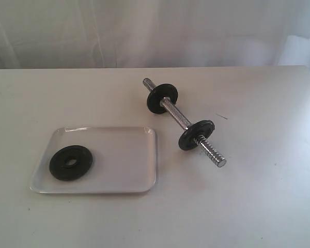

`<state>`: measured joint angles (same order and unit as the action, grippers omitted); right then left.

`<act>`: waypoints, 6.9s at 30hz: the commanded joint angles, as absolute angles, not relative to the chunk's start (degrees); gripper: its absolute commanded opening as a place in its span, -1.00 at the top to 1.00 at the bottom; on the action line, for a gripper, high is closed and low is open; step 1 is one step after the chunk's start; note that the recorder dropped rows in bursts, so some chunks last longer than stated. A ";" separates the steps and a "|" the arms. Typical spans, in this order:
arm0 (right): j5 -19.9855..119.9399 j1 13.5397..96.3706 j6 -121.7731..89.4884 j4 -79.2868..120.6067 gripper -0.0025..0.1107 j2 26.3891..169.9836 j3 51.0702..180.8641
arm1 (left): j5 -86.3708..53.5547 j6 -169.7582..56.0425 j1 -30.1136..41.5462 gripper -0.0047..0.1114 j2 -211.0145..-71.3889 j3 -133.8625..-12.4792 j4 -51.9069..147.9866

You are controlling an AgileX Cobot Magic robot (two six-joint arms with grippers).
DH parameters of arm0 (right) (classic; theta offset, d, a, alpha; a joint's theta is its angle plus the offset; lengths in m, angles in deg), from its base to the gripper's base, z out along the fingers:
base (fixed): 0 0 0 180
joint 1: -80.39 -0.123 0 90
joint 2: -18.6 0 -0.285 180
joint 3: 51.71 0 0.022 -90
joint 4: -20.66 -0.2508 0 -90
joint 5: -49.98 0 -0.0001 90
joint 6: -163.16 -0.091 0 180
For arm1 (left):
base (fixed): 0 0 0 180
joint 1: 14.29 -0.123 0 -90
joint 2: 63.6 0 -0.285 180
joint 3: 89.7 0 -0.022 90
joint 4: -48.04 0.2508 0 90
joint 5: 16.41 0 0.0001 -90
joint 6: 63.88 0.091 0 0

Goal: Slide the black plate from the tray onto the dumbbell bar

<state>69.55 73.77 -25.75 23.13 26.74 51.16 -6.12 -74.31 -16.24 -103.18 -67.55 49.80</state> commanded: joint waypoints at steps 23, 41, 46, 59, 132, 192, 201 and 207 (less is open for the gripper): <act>69.42 73.65 -27.38 23.48 0.96 26.39 51.07 | -62.16 15.45 -0.18 0.92 -157.24 -93.82 9.16; 69.42 73.65 -27.38 23.48 0.96 26.39 51.07 | -31.61 31.08 20.98 -0.12 -182.18 -96.51 24.99; 69.42 73.65 -27.38 23.48 0.96 26.39 51.07 | -31.02 32.52 21.60 -0.12 -189.05 -101.52 25.59; 69.42 73.65 -27.38 23.48 0.96 26.39 51.07 | -31.01 34.27 21.74 -0.12 -197.91 -111.14 30.98; 69.42 73.54 -27.35 23.48 0.96 26.39 51.07 | -42.86 2.71 10.51 0.92 -195.27 -121.09 58.39; 38.82 73.43 -54.71 14.39 0.96 26.39 54.26 | -58.03 0.38 -7.99 0.92 -199.75 -121.09 31.98; 67.68 69.41 -25.58 11.99 0.96 47.53 80.20 | -59.72 0.14 -7.99 0.92 -199.75 -121.09 31.73; 71.70 67.09 -11.76 7.27 0.96 72.43 99.38 | -59.93 0.14 -7.99 0.92 -199.75 -121.09 30.47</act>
